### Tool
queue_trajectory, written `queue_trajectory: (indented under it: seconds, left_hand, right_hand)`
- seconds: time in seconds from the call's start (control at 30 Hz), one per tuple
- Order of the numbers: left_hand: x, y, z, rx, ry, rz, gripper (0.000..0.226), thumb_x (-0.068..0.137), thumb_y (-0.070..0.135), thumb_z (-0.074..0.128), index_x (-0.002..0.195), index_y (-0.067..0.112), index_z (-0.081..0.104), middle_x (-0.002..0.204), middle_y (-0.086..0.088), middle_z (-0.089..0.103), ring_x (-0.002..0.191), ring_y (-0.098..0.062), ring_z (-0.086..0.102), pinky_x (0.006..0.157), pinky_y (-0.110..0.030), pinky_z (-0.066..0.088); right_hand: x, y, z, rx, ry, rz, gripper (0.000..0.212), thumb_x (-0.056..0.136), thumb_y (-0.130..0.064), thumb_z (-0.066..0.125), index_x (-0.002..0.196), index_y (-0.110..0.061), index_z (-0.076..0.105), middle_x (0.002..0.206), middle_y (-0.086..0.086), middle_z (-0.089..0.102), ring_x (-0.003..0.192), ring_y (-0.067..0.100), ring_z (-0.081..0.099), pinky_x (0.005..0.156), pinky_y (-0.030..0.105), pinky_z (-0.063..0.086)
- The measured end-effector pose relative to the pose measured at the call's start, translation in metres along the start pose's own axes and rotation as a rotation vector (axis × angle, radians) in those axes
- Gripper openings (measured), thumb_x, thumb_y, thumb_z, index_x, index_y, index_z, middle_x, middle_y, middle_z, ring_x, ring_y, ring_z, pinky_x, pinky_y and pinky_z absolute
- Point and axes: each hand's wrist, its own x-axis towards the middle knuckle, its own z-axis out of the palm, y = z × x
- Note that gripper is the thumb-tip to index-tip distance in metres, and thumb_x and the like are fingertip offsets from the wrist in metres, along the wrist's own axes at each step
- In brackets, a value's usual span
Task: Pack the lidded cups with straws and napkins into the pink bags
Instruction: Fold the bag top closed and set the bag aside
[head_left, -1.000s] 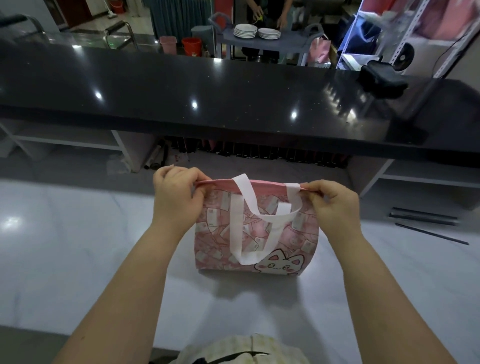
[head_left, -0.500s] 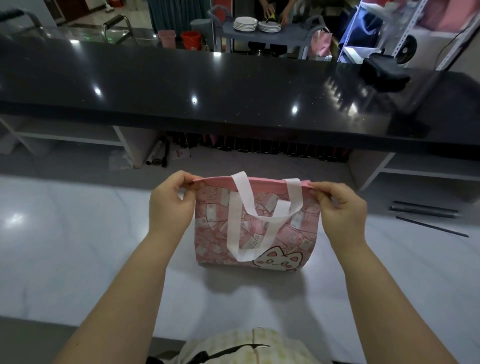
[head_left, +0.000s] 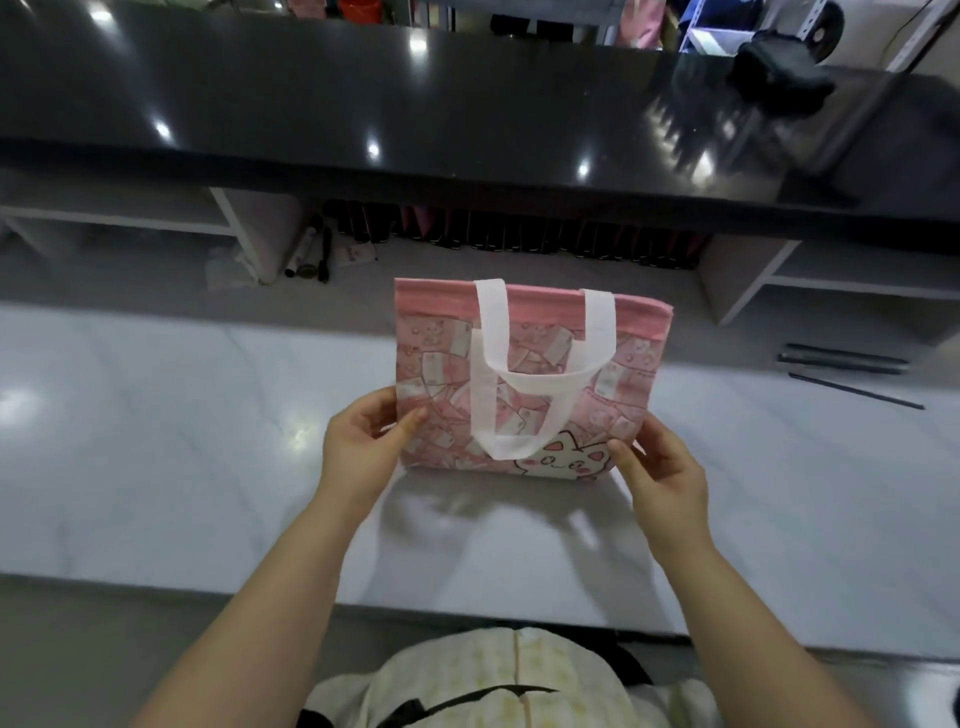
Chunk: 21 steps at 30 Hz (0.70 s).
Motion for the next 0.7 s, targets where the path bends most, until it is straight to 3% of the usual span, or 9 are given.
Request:
queue_trajectory:
  seconds: [0.1, 0.2, 0.33, 0.43, 0.57, 0.7]
  left_hand:
    - [-0.003, 0.0, 0.002, -0.059, 0.009, -0.025, 0.025, 0.084, 0.0, 0.071, 0.099, 0.02, 0.073, 0.095, 0.005, 0.077, 0.092, -0.011, 0.072, 0.075, -0.018, 0.056]
    - [-0.003, 0.002, 0.007, -0.092, 0.053, -0.025, 0.025, 0.087, 0.0, 0.069, 0.096, 0.024, 0.073, 0.093, 0.005, 0.077, 0.089, -0.01, 0.073, 0.07, -0.017, 0.056]
    - [0.0, 0.004, 0.008, -0.109, 0.084, -0.035, 0.023, 0.088, 0.004, 0.069, 0.096, 0.024, 0.074, 0.092, 0.003, 0.077, 0.086, -0.01, 0.073, 0.064, -0.019, 0.057]
    - [-0.002, -0.003, -0.004, -0.037, 0.068, -0.05, 0.023, 0.086, 0.007, 0.072, 0.096, 0.027, 0.074, 0.096, 0.006, 0.077, 0.09, -0.01, 0.073, 0.069, -0.017, 0.057]
    - [-0.016, -0.026, -0.022, 0.172, 0.1, -0.145, 0.023, 0.079, 0.011, 0.08, 0.097, 0.024, 0.073, 0.093, 0.008, 0.076, 0.087, -0.006, 0.072, 0.078, -0.021, 0.057]
    - [-0.03, -0.034, -0.02, 0.202, 0.184, -0.18, 0.011, 0.081, 0.016, 0.08, 0.09, 0.019, 0.074, 0.087, 0.006, 0.076, 0.083, -0.01, 0.072, 0.08, -0.026, 0.055]
  right_hand:
    - [-0.002, -0.005, 0.005, 0.046, -0.005, -0.007, 0.039, 0.084, -0.009, 0.069, 0.118, -0.028, 0.065, 0.116, -0.009, 0.07, 0.11, 0.009, 0.065, 0.086, 0.019, 0.053]
    - [0.001, -0.011, 0.019, 0.066, -0.028, 0.015, 0.036, 0.088, 0.002, 0.064, 0.111, -0.026, 0.066, 0.106, -0.007, 0.073, 0.101, 0.011, 0.068, 0.081, 0.02, 0.054]
    - [0.005, -0.014, 0.033, 0.055, 0.071, 0.048, 0.033, 0.088, 0.003, 0.063, 0.093, -0.028, 0.07, 0.091, -0.008, 0.075, 0.085, 0.008, 0.07, 0.071, 0.019, 0.054]
    - [0.005, -0.011, 0.029, 0.048, 0.123, 0.087, 0.028, 0.085, -0.001, 0.069, 0.08, -0.028, 0.074, 0.085, -0.006, 0.076, 0.081, 0.008, 0.071, 0.069, 0.016, 0.053]
    - [0.0, -0.001, 0.019, -0.054, 0.075, 0.179, 0.022, 0.081, -0.002, 0.074, 0.086, -0.023, 0.072, 0.086, -0.005, 0.076, 0.081, 0.006, 0.07, 0.069, 0.016, 0.055]
    - [0.001, 0.003, 0.02, -0.106, 0.057, 0.249, 0.023, 0.08, 0.001, 0.073, 0.086, -0.021, 0.072, 0.081, -0.009, 0.075, 0.075, 0.001, 0.07, 0.064, 0.01, 0.052]
